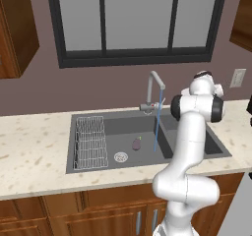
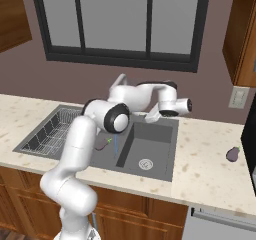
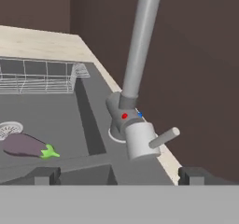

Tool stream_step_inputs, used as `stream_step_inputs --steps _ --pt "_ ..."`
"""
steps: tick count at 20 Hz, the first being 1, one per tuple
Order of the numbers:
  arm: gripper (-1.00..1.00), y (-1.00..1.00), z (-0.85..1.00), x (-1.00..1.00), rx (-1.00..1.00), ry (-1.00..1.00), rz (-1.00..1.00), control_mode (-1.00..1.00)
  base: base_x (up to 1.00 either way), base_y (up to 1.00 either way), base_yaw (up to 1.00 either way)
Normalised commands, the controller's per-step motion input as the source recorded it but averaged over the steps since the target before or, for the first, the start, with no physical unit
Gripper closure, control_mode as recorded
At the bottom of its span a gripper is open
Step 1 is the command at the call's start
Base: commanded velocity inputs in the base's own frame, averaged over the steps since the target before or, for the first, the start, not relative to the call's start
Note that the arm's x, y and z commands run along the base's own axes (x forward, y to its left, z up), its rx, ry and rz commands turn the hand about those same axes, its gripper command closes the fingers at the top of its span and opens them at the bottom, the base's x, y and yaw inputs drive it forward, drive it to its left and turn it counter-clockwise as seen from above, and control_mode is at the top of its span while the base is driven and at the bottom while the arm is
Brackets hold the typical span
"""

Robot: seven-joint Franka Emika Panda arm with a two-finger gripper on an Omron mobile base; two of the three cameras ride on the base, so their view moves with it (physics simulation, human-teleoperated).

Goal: Turn on the sink faucet. Then move the eggplant from the counter to the sink. Turn off the sink. Move the vegetable from the sink to the pot next to the stove. Finally move the pot to the rear right burner.

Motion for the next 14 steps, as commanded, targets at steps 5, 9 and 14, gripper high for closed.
stream_step_inputs --steps 5,9,14 --pt "-1.0 0.06 0.0 0.12 0.0 0.0 0.05 -1.0 0.0 0.0 0.0" --pt "-1.0 0.05 0.0 0.13 0.0 0.0 0.05 -1.0 0.0 0.0 0.0" --pt "-1.0 0.08 -0.04 0.16 0.0 0.0 0.04 -1.0 0.0 0.0 0.0"
